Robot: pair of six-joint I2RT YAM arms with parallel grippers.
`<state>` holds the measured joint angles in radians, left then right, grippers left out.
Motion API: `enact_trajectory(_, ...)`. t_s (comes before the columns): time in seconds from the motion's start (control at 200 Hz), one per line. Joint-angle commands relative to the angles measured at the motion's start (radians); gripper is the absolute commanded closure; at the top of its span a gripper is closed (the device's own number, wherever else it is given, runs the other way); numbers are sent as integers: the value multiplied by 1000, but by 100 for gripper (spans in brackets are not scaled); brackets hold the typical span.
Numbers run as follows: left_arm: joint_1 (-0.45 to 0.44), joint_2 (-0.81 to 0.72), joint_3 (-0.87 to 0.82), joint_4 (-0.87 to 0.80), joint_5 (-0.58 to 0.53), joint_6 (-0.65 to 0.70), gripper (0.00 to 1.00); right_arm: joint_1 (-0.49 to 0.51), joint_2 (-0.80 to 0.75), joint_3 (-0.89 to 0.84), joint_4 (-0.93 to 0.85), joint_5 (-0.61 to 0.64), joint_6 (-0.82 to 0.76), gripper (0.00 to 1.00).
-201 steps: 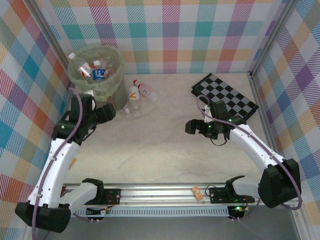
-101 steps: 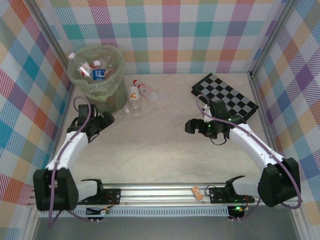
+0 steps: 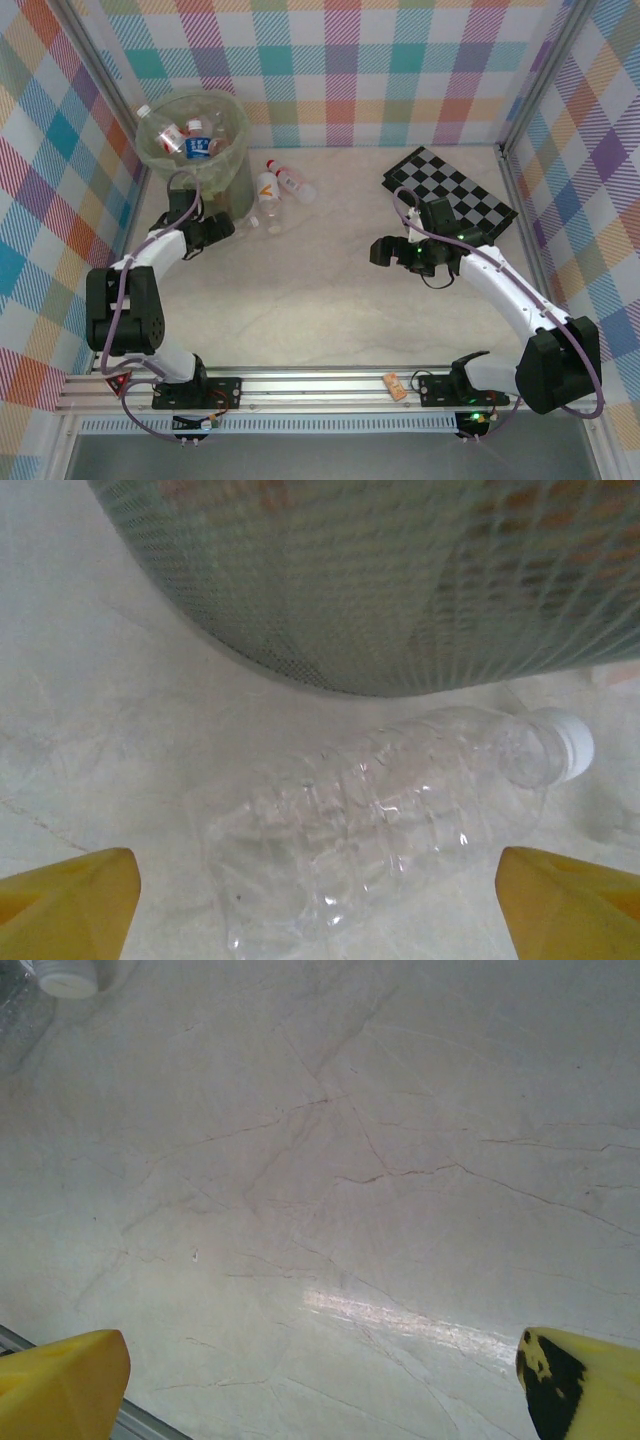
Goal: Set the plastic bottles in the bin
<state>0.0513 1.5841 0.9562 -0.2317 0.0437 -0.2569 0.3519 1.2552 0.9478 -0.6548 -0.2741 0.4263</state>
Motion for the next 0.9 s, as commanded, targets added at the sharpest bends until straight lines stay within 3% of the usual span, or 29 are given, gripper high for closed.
enact_trajectory(0.0, 14, 38, 32, 32, 16, 26, 9, 0, -29, 19, -28, -23, 2, 1)
enact_trajectory(0.195, 6, 9, -41, 86, 84, -24, 11, 1, -37, 20, -29, -17, 1, 1)
enact_trajectory(0.53, -72, -88, -189, 147, 73, -88, 15, 0, -23, 13, -11, -35, 9, 1)
enact_trajectory(0.69, -132, -161, -220, 124, 16, -106, 15, 0, -30, 5, -10, -37, 16, 1)
enact_trajectory(0.8, -124, -196, -207, 67, -91, -147, 20, 0, -34, 2, -9, -30, 14, 1)
enact_trajectory(0.895, -95, -190, -207, 77, -85, -241, 21, 1, -34, -1, -4, -36, 15, 1)
